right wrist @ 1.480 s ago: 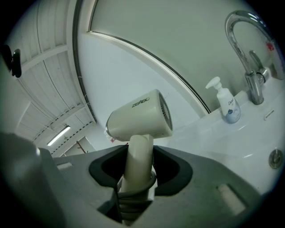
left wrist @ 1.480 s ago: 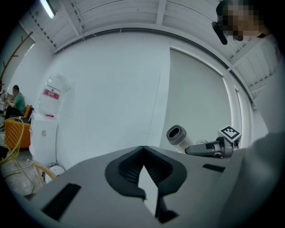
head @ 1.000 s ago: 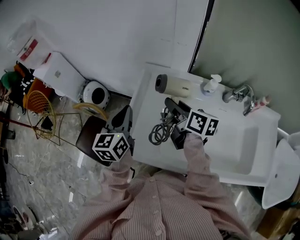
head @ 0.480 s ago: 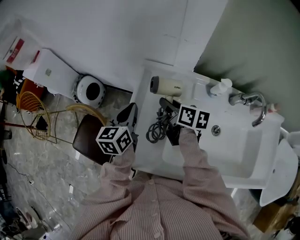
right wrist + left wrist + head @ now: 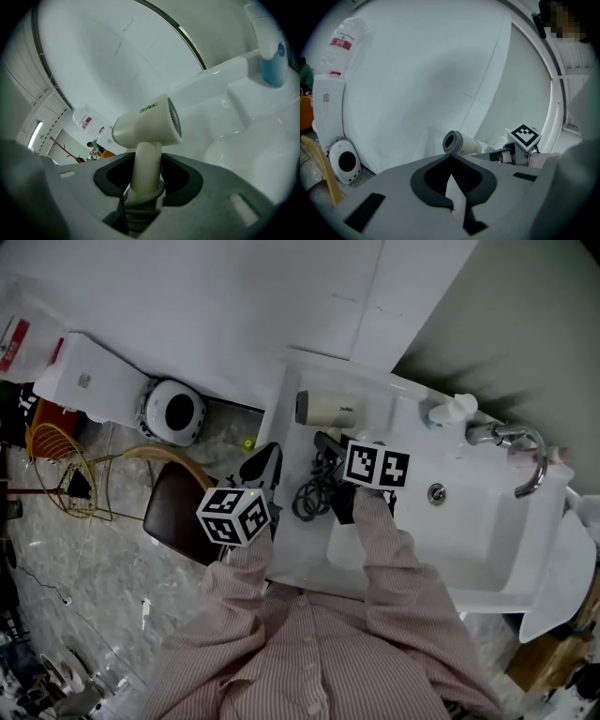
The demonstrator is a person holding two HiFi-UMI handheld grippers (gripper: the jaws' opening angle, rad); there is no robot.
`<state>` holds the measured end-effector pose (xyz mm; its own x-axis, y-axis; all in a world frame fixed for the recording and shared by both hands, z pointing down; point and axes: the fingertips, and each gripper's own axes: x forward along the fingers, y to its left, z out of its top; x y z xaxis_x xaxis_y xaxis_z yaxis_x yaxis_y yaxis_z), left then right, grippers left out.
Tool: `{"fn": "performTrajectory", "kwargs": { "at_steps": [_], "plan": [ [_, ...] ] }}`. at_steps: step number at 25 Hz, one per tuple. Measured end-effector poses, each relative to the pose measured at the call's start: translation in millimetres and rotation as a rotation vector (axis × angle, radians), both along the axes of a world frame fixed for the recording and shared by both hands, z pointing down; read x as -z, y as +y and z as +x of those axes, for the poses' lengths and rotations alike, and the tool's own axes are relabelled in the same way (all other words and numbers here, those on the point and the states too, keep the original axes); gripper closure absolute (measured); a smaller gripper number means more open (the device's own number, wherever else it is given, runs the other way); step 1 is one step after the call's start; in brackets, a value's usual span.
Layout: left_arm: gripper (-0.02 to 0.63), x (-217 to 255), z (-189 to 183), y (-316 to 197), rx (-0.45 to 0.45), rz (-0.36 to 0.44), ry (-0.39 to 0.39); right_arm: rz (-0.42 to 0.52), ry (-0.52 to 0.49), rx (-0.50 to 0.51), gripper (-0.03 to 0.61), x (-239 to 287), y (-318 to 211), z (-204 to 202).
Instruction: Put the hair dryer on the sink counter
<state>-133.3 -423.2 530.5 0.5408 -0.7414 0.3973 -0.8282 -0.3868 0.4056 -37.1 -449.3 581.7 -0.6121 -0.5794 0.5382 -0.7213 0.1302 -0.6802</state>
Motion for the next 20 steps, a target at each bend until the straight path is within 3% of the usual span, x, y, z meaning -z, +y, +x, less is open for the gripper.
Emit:
{"fn": "performTrajectory", "kwargs": {
  "at_steps": [20],
  "plan": [
    [0.612,-16,3,-1,-0.016,-0.039,0.006,-0.077,0.097,-0.012,0.411,-25,-2,0]
  ]
}}
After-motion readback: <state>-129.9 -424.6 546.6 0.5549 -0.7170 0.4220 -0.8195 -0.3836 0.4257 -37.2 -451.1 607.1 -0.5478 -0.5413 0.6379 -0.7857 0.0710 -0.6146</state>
